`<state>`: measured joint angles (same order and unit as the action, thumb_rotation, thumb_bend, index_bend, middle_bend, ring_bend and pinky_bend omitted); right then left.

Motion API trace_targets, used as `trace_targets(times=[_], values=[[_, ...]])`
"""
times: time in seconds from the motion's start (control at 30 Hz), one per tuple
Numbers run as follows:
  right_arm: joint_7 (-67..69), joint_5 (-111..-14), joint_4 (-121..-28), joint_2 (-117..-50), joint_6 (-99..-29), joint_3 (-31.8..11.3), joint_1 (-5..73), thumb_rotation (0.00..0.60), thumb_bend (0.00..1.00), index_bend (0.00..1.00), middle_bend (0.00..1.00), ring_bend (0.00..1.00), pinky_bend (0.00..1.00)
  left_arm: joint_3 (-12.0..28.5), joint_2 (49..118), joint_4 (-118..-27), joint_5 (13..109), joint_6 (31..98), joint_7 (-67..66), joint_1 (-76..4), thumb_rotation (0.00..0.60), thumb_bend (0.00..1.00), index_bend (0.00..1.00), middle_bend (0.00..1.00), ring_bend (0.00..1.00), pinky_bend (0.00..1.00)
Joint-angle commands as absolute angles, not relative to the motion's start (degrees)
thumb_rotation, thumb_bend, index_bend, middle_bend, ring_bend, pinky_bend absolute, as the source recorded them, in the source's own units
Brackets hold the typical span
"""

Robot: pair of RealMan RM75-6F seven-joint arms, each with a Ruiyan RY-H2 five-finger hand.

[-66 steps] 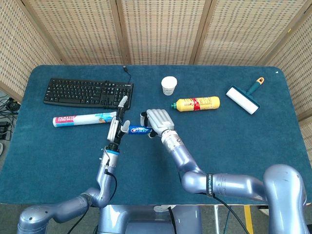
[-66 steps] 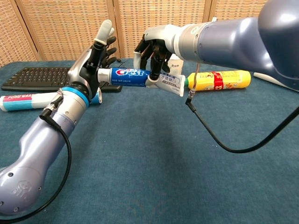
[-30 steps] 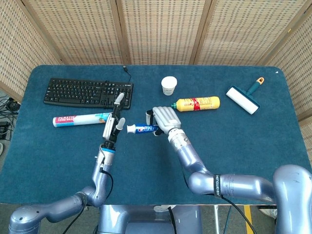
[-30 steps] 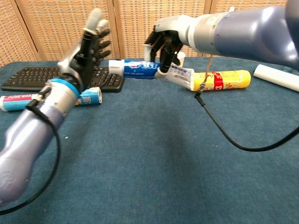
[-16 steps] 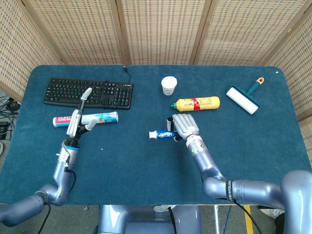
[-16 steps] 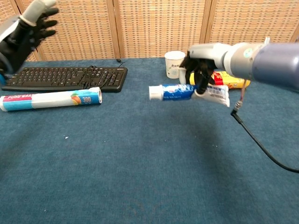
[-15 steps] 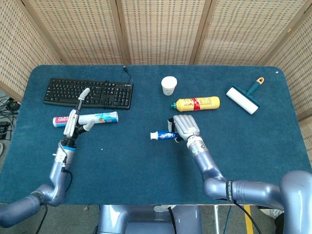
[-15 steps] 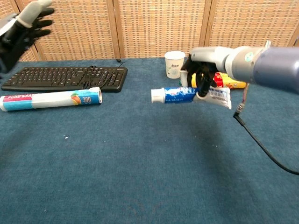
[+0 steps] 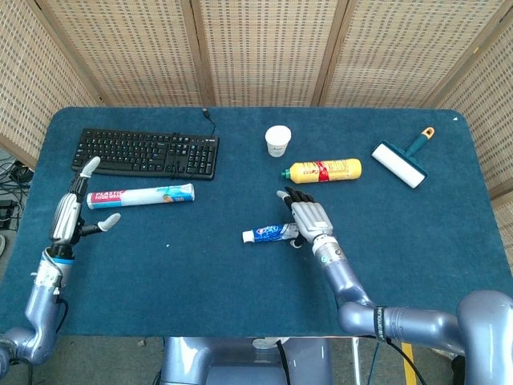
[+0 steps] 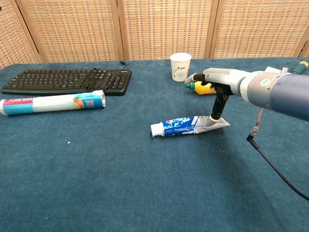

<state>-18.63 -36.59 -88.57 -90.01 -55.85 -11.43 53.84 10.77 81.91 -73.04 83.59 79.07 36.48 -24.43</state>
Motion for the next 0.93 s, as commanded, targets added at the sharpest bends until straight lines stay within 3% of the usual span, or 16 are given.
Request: trace_targets(times=[0.03, 0.2, 0.37, 0.43, 0.5, 0.73, 0.93], values=[[-17.5, -43.3, -95.2, -84.8, -59.4, -10.7, 50.5, 0.6, 0.0, 0.0, 0.0, 0.0, 0.05, 9.2, 79.2, -74.8, 84.3, 80.1, 34.0, -22.6, 0.224, 0.0, 0.0, 0.0, 0.0, 0.0], [-15.1, -59.4, -98.9, -77.1, -66.6, -5.9, 44.3, 0.6, 0.0, 0.0, 0.0, 0.0, 0.0, 6.3, 73.8, -79.2, 84.8, 82.2, 28.6, -18.6, 0.247, 0.0, 0.0, 0.0, 0.0, 0.0], [-9.2, -77.5, -91.8, -71.8, -78.0, 0.7, 36.2, 0.6, 0.0, 0.0, 0.0, 0.0, 0.0, 2.3, 66.9, -84.1, 84.6, 83.5, 22.1, -13.7, 0.361, 0.0, 0.0, 0.0, 0.0, 0.0], [-6.4, -81.0, -88.9, -70.8, -81.1, 2.2, 33.6, 0.6, 0.0, 0.0, 0.0, 0.0, 0.0, 1.3, 65.3, -85.1, 84.6, 84.3, 19.6, -12.2, 0.454, 0.0, 0.0, 0.0, 0.0, 0.0], [-4.6, -83.1, -86.6, -69.9, -83.8, 3.5, 30.9, 0.6, 0.0, 0.0, 0.0, 0.0, 0.0, 0.3, 64.2, -85.4, 84.8, 85.2, 17.7, -10.7, 0.51, 0.0, 0.0, 0.0, 0.0, 0.0], [-3.9, -85.7, -81.4, -68.6, -92.1, 7.0, 20.9, 0.6, 0.0, 0.0, 0.0, 0.0, 0.0, -2.0, 64.1, -82.8, 85.6, 89.3, 15.1, -5.7, 0.53, 0.0, 0.0, 0.0, 0.0, 0.0], [-1.7, -86.1, -78.2, -69.4, -93.3, 6.8, 17.2, 0.6, 0.0, 0.0, 0.0, 0.0, 0.0, -2.0, 65.3, -79.8, 86.9, 91.6, 16.6, -3.9, 0.549, 0.0, 0.0, 0.0, 0.0, 0.0]])
